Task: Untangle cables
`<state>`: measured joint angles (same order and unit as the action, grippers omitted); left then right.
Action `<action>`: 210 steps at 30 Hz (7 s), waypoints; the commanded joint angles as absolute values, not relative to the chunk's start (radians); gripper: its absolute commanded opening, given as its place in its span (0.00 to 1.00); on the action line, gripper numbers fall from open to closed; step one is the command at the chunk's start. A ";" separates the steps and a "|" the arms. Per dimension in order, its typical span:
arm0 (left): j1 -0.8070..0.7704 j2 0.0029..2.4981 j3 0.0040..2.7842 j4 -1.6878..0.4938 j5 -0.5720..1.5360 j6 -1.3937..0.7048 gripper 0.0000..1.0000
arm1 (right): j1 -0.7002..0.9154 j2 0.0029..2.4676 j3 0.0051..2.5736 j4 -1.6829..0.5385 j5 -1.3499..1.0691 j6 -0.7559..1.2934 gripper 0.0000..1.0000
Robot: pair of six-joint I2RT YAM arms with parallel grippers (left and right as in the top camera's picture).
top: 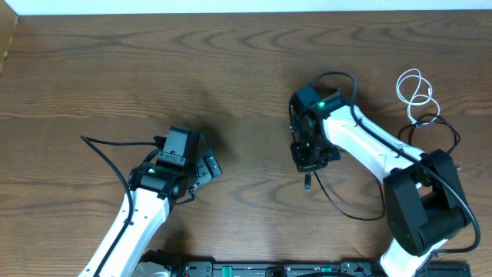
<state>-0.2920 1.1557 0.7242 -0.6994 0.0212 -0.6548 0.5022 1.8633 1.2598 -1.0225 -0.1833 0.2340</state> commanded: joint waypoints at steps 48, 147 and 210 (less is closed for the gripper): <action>-0.293 1.150 0.733 -0.703 0.017 -0.660 0.98 | 0.596 1.880 1.005 -0.899 0.146 0.473 0.77; -0.293 1.151 0.733 -0.703 0.018 -0.660 0.98 | 0.576 2.227 0.845 0.725 -0.096 0.799 0.01; -0.293 1.150 0.733 -0.703 0.018 -0.660 0.98 | 0.748 1.758 1.064 -0.567 0.002 1.855 0.49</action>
